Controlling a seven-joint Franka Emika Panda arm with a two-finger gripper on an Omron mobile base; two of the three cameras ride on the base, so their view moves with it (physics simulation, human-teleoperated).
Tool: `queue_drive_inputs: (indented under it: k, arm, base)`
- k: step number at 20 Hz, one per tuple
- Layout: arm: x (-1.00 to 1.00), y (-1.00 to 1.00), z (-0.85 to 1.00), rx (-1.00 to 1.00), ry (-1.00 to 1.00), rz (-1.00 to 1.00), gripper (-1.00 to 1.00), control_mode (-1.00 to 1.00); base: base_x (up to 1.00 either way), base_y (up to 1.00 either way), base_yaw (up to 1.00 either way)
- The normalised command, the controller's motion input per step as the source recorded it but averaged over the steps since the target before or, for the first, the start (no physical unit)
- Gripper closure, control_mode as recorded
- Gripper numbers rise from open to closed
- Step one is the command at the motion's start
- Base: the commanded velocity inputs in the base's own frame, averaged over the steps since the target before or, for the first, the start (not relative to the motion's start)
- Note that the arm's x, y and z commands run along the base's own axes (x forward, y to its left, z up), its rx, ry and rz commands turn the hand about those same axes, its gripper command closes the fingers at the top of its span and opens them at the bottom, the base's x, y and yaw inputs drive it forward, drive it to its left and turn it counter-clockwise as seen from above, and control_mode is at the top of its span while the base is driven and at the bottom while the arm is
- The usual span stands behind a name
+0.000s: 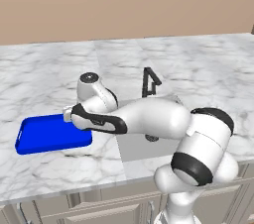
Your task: Pick up all produce items and place them in the sink. Turn on the sink faucet to wash them. Then turn the sink off and put them in the tray.
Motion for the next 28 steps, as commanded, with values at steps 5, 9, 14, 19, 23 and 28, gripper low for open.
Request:
queue_drive_inputs:
  k: [5,9,14,19,23,28]
  arm:
    - [0.29,0.24,-0.31,-0.06,0.06,0.06,1.00,-1.00]
    - [0.27,0.12,-0.35,-0.06,0.05,0.03,1.00,-1.00]
    - [0.25,0.10,-0.37,-0.05,0.05,0.03,1.00,-1.00]
    - [0.26,0.13,-0.33,-0.02,0.07,0.03,1.00,-1.00]
    - [0.30,0.13,-0.31,-0.01,0.07,0.02,1.00,-1.00]
    - [0.33,0.09,-0.35,-0.03,0.04,0.00,1.00,-1.00]
  base:
    - [0.00,0.00,0.00]
    - [0.00,0.00,0.00]
    - [0.00,0.00,0.00]
    - [0.00,0.00,0.00]
    - [0.00,0.00,0.00]
    - [0.00,0.00,0.00]
